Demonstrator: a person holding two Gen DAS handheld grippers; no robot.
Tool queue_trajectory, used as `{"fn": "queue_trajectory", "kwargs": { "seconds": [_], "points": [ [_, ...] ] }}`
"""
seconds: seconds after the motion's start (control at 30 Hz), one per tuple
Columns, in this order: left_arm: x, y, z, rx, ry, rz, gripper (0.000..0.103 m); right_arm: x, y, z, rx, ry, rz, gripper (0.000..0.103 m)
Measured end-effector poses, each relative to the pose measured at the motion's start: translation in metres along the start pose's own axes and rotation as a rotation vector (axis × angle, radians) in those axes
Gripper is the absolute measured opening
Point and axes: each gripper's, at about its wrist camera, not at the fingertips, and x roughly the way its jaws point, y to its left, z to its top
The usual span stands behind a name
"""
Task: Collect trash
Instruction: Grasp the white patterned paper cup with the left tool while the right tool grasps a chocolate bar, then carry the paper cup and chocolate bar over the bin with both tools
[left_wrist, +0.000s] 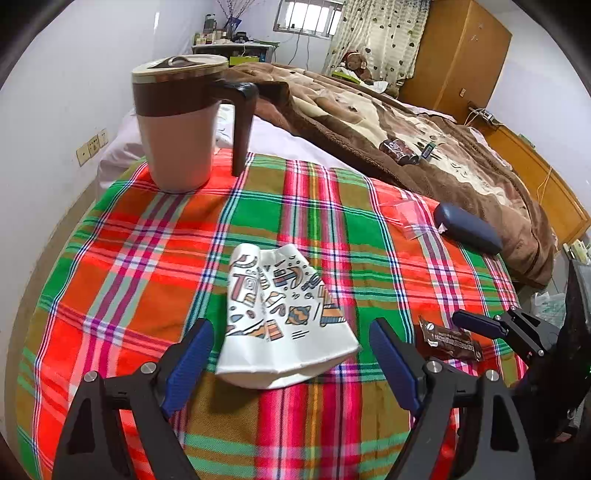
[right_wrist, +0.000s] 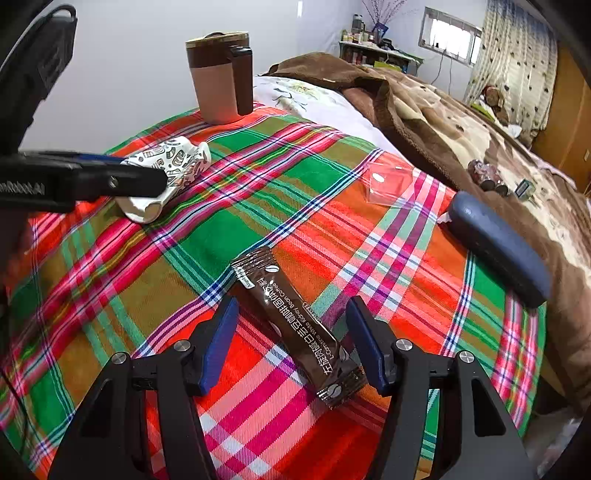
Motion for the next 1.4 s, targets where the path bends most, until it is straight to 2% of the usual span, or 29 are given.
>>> {"fn": "queue_trajectory", "kwargs": {
  "seconds": [0.13, 0.2, 0.3, 0.37, 0.4, 0.6, 1.0, 1.4],
  "points": [
    [0.010, -0.012, -0.002, 0.056, 0.010, 0.023, 0.086, -0.001, -0.006, -0.002, 0.044, -0.001, -0.002, 0.062],
    [0.014, -0.012, 0.000, 0.045, 0.019, 0.021, 0.086, -0.002, -0.006, -0.004, 0.053, -0.003, -0.004, 0.062],
    [0.018, -0.012, 0.000, 0.054, 0.001, 0.077, 0.085, 0.002, -0.003, -0.002, 0.056, -0.003, -0.009, 0.061],
    [0.019, -0.012, 0.000, 0.052, 0.003, 0.058, 0.078, 0.001, -0.003, -0.002, 0.065, -0.009, -0.013, 0.052],
    [0.020, -0.011, 0.001, 0.052, 0.005, 0.052, 0.071, 0.000, -0.006, -0.003, 0.068, -0.011, -0.011, 0.045],
    [0.017, -0.010, -0.002, 0.048, -0.010, 0.034, 0.065, -0.001, -0.008, -0.005, 0.094, -0.019, -0.004, 0.023],
    [0.001, -0.024, -0.016, 0.093, -0.029, 0.006, 0.063, -0.007, -0.003, -0.010, 0.092, -0.032, 0.002, 0.020],
    [-0.034, -0.060, -0.051, 0.177, -0.038, -0.042, 0.063, -0.036, -0.006, -0.035, 0.187, -0.055, -0.014, 0.020]
  ]
}}
